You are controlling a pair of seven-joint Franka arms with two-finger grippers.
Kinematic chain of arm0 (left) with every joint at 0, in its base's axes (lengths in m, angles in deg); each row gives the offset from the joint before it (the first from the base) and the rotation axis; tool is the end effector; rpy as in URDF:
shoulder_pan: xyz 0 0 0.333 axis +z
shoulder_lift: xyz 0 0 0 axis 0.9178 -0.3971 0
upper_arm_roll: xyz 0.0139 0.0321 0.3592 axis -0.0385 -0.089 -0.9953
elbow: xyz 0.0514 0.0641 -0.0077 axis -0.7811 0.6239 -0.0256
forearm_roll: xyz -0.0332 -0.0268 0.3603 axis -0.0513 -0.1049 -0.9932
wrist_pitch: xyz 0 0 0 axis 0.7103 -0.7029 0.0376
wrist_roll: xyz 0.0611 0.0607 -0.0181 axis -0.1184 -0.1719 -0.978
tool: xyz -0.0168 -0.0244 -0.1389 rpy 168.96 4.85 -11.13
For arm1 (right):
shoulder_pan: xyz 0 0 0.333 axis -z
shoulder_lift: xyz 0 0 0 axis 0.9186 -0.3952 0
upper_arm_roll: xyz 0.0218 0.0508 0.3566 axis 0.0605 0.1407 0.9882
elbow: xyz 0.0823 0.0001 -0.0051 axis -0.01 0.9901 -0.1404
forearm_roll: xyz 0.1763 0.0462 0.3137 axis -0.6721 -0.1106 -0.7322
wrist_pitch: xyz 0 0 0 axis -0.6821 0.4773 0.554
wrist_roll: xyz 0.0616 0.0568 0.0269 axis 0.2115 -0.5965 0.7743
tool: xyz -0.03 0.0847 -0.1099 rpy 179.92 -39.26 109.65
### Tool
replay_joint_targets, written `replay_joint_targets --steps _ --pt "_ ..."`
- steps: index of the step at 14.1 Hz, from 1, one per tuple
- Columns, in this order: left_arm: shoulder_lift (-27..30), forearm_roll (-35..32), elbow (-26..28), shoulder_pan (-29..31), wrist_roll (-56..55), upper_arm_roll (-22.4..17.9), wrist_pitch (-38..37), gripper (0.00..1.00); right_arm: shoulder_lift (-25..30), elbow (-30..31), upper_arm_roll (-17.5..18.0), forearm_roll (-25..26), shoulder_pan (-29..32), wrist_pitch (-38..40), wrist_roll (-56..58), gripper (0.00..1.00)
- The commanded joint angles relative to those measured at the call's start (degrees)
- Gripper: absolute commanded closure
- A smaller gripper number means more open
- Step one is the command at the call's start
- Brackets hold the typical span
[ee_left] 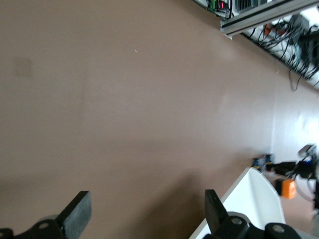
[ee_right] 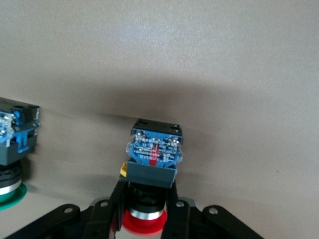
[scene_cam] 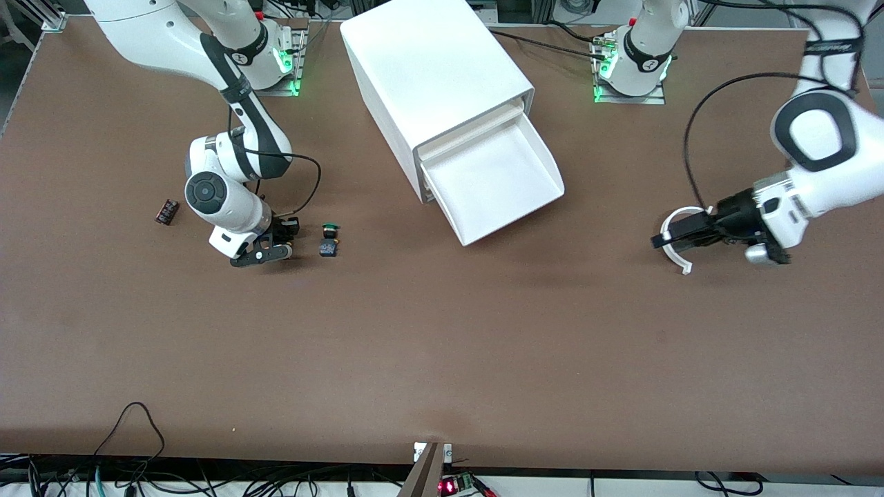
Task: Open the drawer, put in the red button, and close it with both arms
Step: 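Lift the red button with the right gripper while the left gripper withdraws, then carry the red button over the open drawer with the right gripper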
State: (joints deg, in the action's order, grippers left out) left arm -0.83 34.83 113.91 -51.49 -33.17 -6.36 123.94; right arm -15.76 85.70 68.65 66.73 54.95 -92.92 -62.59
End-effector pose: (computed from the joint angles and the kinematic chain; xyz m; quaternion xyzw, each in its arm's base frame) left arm 0.5598 0.0083 0.4408 0.9491 0.0399 0.0524 0.3079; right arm 0.5337 0.1331 0.2160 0.9923 0.1114 -0.0537 0.0010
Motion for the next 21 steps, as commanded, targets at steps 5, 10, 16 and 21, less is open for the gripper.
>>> replay_joint_targets --steps 5,10,16,21 --pt "1.7 -32.2 -23.6 -1.0 -11.8 -1.4 -23.7 0.00 1.8 -5.3 1.4 0.5 0.3 0.4 0.2 0.72" --pt "1.6 -43.5 -24.7 -1.6 -25.9 4.4 -26.1 0.00 4.0 -19.7 5.5 0.6 0.3 12.1 2.1 0.72" --pt "1.0 -43.2 -24.8 -1.8 -26.3 3.9 -26.1 0.00 2.9 -33.7 17.0 0.5 -1.4 17.3 10.3 0.72" --pt "0.9 -43.2 -25.0 -1.8 -26.4 4.0 -26.1 0.00 -2.0 -42.6 19.4 -0.9 -10.1 18.4 28.0 0.72"
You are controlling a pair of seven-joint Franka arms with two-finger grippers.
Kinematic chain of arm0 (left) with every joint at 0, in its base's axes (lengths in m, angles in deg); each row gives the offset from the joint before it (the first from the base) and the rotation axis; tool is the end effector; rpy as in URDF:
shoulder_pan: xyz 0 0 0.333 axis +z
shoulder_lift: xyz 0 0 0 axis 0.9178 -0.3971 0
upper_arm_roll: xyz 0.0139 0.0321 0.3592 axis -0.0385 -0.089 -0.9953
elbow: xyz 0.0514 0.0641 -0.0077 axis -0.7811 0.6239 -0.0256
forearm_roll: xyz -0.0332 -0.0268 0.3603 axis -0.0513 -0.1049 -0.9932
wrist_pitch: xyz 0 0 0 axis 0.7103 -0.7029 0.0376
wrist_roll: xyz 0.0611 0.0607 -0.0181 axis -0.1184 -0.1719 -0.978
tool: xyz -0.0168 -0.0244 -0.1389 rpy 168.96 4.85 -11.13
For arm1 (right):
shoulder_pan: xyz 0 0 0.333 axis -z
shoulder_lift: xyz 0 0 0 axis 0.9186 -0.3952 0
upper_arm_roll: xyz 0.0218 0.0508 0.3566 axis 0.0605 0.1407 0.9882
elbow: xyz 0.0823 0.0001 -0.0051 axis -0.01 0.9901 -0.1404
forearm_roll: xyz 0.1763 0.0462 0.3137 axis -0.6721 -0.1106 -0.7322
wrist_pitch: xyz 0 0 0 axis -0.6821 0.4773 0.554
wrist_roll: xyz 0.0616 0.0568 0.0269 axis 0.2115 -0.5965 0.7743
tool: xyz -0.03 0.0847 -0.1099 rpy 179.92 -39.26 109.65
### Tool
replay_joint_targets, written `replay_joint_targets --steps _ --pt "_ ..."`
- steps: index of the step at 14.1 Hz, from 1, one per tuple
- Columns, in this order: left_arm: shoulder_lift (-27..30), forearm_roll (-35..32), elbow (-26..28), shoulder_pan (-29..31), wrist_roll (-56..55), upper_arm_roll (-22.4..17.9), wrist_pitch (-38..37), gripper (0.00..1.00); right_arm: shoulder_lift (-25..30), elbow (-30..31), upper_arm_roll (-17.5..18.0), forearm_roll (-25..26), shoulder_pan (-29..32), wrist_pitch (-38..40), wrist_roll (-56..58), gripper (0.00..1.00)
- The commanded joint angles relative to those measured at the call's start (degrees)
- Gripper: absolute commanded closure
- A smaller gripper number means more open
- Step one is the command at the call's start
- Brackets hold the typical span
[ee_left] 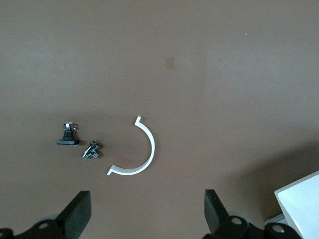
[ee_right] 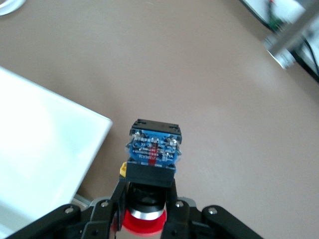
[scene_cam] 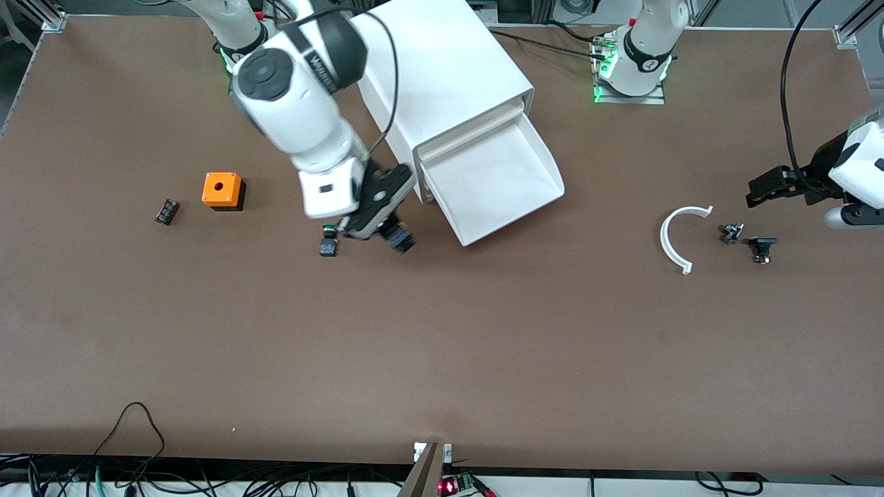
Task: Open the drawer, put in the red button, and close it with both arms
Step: 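Carry the red button over the open drawer with the right gripper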
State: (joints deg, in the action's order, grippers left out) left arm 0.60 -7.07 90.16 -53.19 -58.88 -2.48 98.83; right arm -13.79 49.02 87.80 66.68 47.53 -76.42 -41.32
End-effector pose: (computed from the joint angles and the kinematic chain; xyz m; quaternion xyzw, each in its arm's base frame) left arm 0.5536 0.0134 0.5833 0.9992 0.0322 -0.0249 0.0008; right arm 0.5538 0.4202 0.4922 -0.8630 -0.4773 -0.1380 0.0910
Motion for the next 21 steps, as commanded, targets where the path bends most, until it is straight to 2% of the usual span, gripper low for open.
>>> replay_joint_targets --steps 1,5,7,10,18,21 --pt "-0.7 -1.3 -1.4 -0.2 -0.6 0.1 -1.0 0.00 -4.4 -6.9 0.3 -0.7 -4.3 2.9 9.2 0.72" --pt "-0.7 -1.3 -1.6 -0.2 -0.6 0.3 -1.0 0.00 -9.0 -11.5 0.3 -0.4 -9.5 3.1 20.2 0.71" --pt "-0.8 -1.3 -1.5 -0.1 -0.5 0.1 -1.0 0.00 -11.8 -15.2 0.2 -0.3 -12.1 6.0 25.2 0.71" --pt "-0.9 -1.1 -1.5 -0.1 -0.5 -0.1 -1.0 0.00 -14.4 -18.9 0.1 5.0 -16.4 11.4 25.3 0.71" --pt "-1.4 -1.1 -1.6 -0.1 -0.1 -0.1 -1.0 0.00 -19.5 -18.9 0.1 11.9 -19.7 17.5 30.0 0.70" --pt "-1.4 -0.8 -2.4 -0.1 -0.1 0.0 -1.0 0.00 -20.2 -18.8 0.1 12.0 -21.3 18.9 31.0 0.70"
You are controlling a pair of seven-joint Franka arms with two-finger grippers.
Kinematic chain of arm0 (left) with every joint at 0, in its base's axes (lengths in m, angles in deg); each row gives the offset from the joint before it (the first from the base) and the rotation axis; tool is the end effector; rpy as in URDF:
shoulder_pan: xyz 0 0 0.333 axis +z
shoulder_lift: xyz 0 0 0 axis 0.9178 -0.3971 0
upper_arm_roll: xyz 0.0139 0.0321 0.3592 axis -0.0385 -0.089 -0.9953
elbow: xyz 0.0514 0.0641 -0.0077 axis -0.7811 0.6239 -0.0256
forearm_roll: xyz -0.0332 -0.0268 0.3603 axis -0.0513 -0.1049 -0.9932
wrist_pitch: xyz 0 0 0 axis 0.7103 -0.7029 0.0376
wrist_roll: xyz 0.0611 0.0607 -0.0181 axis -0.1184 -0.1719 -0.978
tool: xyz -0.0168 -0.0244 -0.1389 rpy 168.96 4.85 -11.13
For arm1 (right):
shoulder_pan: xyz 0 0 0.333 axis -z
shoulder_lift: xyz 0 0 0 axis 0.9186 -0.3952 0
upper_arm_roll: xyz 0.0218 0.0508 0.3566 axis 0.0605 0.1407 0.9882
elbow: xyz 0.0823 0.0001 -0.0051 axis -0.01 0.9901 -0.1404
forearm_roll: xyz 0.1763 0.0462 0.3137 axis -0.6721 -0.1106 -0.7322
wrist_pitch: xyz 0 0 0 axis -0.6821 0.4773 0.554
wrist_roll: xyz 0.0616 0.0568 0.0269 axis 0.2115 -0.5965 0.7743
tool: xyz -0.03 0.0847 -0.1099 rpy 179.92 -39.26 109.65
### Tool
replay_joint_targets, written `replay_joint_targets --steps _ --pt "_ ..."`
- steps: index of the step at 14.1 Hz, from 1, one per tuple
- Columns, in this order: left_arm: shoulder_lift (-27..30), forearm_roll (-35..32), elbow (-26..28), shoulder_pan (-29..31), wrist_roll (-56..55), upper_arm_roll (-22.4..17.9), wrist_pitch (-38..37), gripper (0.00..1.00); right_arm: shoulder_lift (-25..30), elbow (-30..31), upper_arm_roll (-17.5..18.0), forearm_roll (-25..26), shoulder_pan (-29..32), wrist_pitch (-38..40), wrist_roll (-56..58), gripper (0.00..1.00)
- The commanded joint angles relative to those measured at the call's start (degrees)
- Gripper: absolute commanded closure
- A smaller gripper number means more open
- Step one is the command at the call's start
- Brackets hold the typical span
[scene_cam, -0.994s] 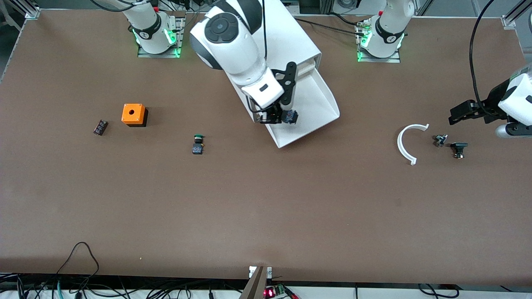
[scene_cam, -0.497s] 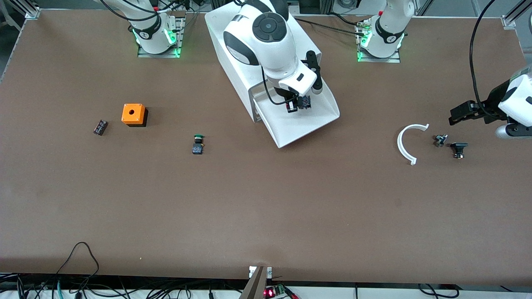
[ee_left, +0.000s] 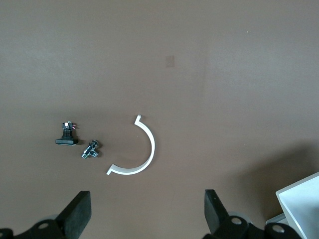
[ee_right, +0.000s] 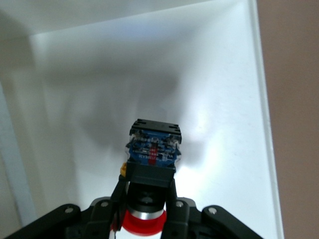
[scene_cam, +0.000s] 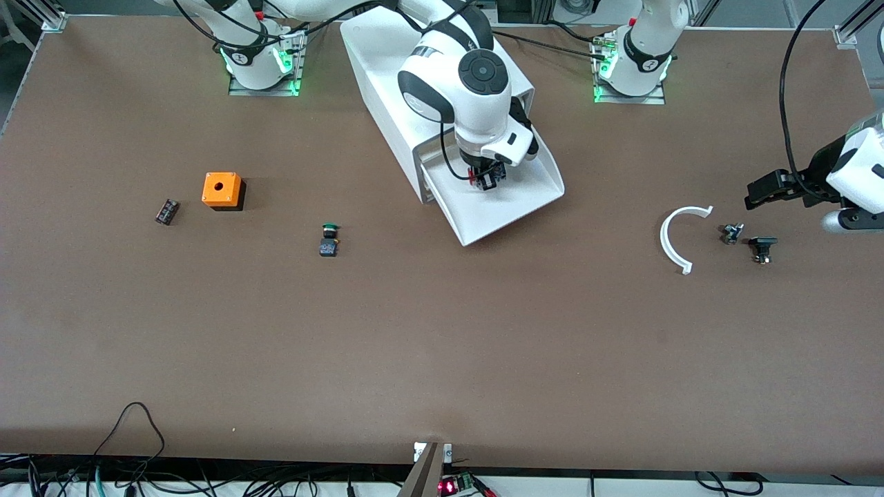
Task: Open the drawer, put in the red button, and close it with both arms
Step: 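Carry the red button over the open drawer with the right gripper, then release the red button into the drawer while the left gripper approaches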
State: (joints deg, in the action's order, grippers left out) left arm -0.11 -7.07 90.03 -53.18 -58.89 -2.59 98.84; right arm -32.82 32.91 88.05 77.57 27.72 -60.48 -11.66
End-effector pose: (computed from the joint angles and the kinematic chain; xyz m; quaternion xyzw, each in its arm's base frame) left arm 0.5568 0.0152 0.5776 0.9990 0.0333 -0.0298 0.0020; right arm 0.4412 0.5940 0.3604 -0.5795 -0.8143 0.0040 0.0318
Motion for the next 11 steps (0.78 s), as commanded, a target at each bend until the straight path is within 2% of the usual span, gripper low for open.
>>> replay_joint_targets --steps 1,2,3,4,8,11 --pt "-0.7 -0.7 -2.3 -0.1 0.0 0.1 -0.6 0.00 -1.3 -2.6 -0.1 1.1 -2.0 3.6 1.4 0.69" --pt "-1.0 -0.6 -1.4 -0.2 0.1 0.2 0.3 0.00 -1.3 -2.5 -0.1 1.1 -2.4 3.8 1.4 0.66" --pt "-1.6 0.8 0.2 -0.1 0.0 0.2 2.0 0.00 -1.3 -2.4 -0.1 1.0 -2.5 4.0 1.4 0.47" --pt "-1.8 3.4 1.7 -0.1 0.1 0.1 4.4 0.00 -1.3 -2.4 -0.2 0.8 -2.5 4.1 1.2 0.00" --pt "-4.6 4.3 6.7 -1.9 -1.7 0.8 12.9 0.00 -0.3 -5.7 -0.2 0.8 -1.9 3.1 -5.7 0.00" --pt "-7.1 4.2 12.2 -5.1 -13.5 4.0 22.8 0.00 4.2 -6.9 -1.0 1.0 1.7 3.1 -15.9 0.00"
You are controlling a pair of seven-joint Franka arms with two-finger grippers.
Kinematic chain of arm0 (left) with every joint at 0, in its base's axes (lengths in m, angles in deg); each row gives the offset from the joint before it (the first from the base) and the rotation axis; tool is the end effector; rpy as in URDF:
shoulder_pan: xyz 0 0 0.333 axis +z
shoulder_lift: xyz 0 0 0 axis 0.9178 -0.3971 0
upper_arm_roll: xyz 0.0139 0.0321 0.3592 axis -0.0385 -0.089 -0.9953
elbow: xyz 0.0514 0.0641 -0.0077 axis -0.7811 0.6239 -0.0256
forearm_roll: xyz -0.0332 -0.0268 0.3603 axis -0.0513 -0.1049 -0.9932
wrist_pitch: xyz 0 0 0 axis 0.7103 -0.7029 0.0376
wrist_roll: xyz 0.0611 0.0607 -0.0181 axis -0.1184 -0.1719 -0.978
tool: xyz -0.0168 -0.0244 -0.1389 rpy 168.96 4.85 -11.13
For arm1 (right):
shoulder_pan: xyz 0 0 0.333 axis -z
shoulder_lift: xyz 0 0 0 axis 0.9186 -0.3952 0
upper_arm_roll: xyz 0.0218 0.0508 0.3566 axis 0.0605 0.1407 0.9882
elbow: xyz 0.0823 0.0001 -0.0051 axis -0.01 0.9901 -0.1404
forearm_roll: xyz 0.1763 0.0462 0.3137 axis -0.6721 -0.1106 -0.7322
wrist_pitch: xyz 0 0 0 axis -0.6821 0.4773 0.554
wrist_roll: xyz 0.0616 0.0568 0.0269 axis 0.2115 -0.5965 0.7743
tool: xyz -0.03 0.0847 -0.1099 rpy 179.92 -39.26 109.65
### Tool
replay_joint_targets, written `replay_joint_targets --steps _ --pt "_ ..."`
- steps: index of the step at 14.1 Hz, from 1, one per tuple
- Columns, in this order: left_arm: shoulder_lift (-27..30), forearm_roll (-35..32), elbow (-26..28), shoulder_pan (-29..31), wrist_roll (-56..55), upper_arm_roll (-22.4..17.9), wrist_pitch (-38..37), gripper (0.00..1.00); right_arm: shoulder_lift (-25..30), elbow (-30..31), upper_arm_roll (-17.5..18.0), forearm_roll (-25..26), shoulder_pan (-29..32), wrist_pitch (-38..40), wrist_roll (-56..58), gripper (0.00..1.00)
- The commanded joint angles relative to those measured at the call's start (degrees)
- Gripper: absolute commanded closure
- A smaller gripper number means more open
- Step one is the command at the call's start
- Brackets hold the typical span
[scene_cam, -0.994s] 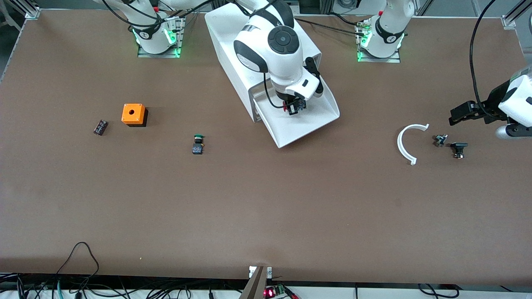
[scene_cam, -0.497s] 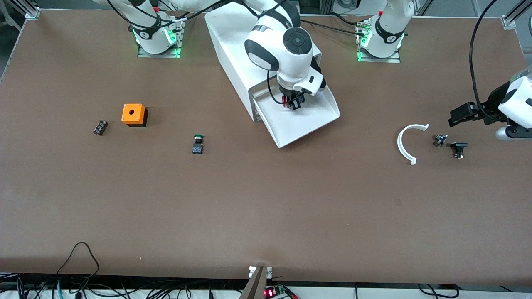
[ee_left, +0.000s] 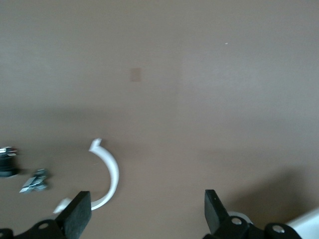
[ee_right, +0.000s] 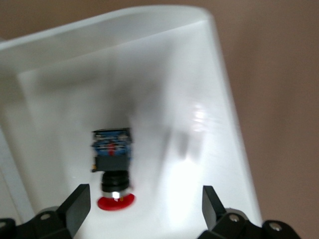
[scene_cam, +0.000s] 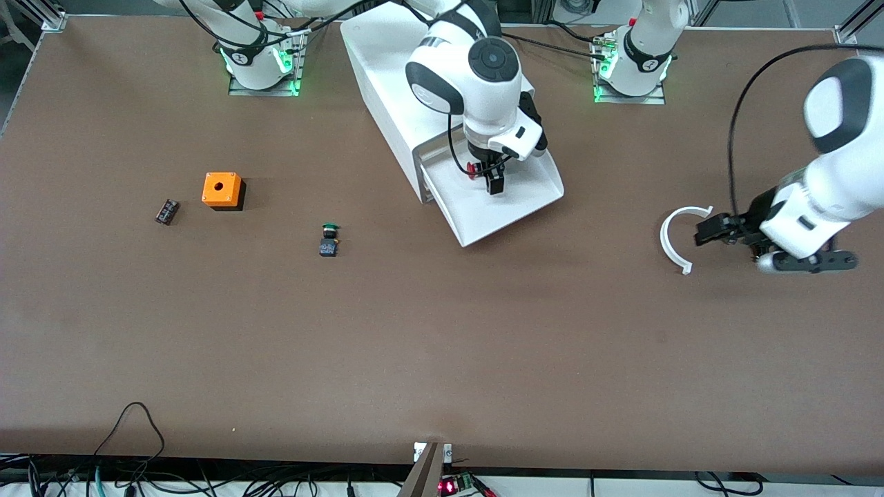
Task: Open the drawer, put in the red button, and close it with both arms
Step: 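Release the red button into the drawer while the left gripper approaches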
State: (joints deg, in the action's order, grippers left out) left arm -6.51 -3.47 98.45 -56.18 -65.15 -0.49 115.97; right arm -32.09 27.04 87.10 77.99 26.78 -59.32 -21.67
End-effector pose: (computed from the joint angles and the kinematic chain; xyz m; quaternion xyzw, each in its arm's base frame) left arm 0.5977 -0.0396 0.4750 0.9973 0.0547 -0.0132 0.0471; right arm 0.4559 0.6010 0.4111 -0.6535 -0.7555 -0.0389 0.0251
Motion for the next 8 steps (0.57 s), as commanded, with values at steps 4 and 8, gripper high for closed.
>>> replay_joint_targets --steps 4,8 --pt "-5.1 0.6 12.5 -8.6 -22.9 3.9 23.9 0.00 8.4 -0.6 -5.0 0.5 7.4 2.5 -15.1 0.00" --pt "-7.0 0.4 17.3 -14.3 -34.8 4.5 31.2 0.00 12.3 4.8 -12.2 -0.1 10.6 1.7 -36.2 0.00"
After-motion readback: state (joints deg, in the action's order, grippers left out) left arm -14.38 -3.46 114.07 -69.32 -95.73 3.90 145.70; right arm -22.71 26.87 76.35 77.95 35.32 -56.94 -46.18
